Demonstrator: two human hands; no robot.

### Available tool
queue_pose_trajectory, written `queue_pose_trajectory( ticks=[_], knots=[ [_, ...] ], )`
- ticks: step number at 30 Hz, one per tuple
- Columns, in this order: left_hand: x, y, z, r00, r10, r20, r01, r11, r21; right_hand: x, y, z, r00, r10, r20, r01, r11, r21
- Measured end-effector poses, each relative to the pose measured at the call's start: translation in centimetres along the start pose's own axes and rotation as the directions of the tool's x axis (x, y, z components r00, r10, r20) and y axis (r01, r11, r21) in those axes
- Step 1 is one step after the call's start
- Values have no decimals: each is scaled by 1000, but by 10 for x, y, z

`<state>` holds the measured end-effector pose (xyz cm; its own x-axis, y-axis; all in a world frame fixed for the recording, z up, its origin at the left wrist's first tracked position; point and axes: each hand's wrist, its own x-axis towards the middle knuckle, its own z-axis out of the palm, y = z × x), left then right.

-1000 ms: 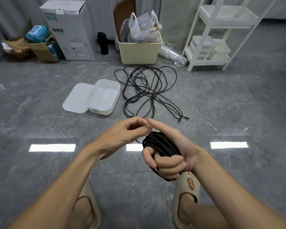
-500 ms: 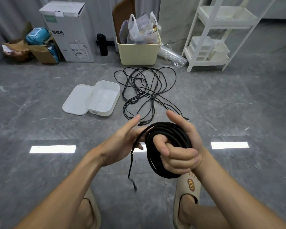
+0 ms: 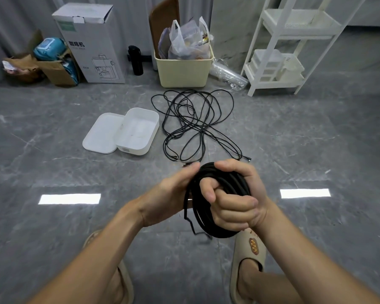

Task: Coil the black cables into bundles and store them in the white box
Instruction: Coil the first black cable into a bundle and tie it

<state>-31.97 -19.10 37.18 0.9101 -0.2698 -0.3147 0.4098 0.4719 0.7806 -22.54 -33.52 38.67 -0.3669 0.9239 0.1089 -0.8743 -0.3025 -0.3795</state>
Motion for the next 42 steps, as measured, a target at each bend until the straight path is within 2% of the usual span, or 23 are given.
queue_pose_trajectory(
  ticks=[2,4,9,16,22,26,29,34,42],
  knots=[
    [-1,0,2,999,31,-14,-30,997,70,1,1,-1,1000,6,7,-6,1000,12],
    [-2,2,5,999,46,29,-49,991,123,2,2,-2,1000,15,21,-16,1000,8],
    [-1,-2,8,996,70,-47,-63,987,146,5,3,-5,997,38,65,-38,999,9],
    [-3,0,11,994,103,-44,-93,977,192,7,5,-5,992,73,101,-75,997,15],
    [-7,10,5,992,123,-28,-112,959,259,8,5,-4,997,81,-13,-81,997,-15],
    [-13,15,-7,989,10,150,-41,977,211,12,12,-6,985,164,-55,-166,986,-26],
    [-15,17,-10,982,-31,186,-8,978,208,14,15,-9,980,192,-55,-193,981,-21],
    [-12,13,-9,989,-3,151,-35,968,249,15,17,-11,987,135,-89,-138,990,-31],
    [-7,10,-11,991,132,16,-130,938,322,14,10,-7,966,-9,-257,-19,994,-105]
  ],
)
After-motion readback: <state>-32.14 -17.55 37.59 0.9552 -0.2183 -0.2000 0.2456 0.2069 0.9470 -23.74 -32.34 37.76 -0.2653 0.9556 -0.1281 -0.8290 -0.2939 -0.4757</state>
